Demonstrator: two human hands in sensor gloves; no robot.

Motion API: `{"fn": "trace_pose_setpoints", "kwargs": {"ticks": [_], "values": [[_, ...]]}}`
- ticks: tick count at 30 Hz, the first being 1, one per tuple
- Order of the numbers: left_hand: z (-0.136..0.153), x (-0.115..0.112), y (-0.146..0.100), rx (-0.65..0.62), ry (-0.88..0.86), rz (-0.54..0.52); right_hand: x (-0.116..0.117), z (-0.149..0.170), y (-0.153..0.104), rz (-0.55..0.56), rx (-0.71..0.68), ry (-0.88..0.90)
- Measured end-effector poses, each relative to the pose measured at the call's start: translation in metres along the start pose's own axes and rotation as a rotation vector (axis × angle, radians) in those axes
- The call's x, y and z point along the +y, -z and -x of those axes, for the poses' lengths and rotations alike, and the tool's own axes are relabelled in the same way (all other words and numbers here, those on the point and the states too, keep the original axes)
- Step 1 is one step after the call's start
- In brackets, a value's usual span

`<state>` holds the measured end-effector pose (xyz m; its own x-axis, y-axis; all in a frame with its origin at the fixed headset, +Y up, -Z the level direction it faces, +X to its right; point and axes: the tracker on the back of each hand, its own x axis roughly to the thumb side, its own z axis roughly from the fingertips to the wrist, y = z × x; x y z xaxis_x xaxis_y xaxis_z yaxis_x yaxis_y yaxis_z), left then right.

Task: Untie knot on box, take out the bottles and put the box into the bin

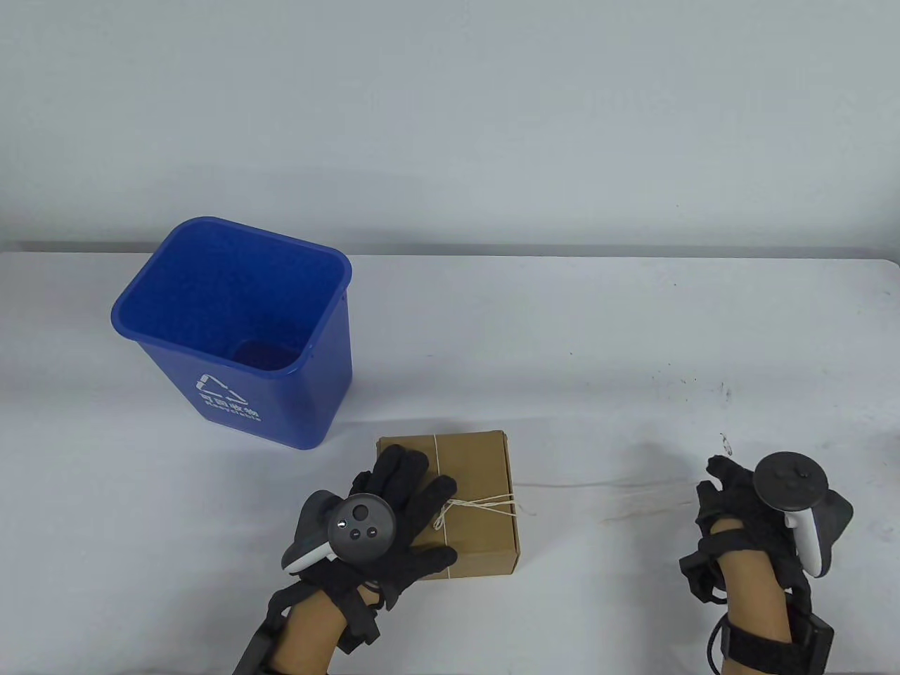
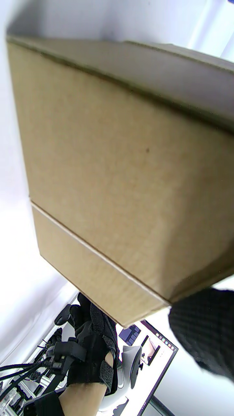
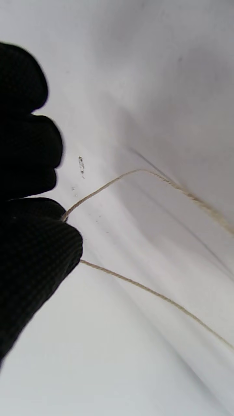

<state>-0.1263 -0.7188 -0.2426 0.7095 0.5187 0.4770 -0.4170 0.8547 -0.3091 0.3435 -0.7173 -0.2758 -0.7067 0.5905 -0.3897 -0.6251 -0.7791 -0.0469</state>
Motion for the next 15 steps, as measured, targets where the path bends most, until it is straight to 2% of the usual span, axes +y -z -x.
{"fn": "trace_pose_setpoints", "kwargs": {"ticks": [6, 15], "values": [[0.0001, 0.0, 0.0001, 0.002, -0.001, 0.002, 0.0012, -0.003, -0.001, -0.016, -0.019, -0.015], [0.0002, 0.0, 0.0002, 0.003, -0.003, 0.004, 0.0055, -0.0065, -0.0011, -0.199, -0.1, 0.117]]}}
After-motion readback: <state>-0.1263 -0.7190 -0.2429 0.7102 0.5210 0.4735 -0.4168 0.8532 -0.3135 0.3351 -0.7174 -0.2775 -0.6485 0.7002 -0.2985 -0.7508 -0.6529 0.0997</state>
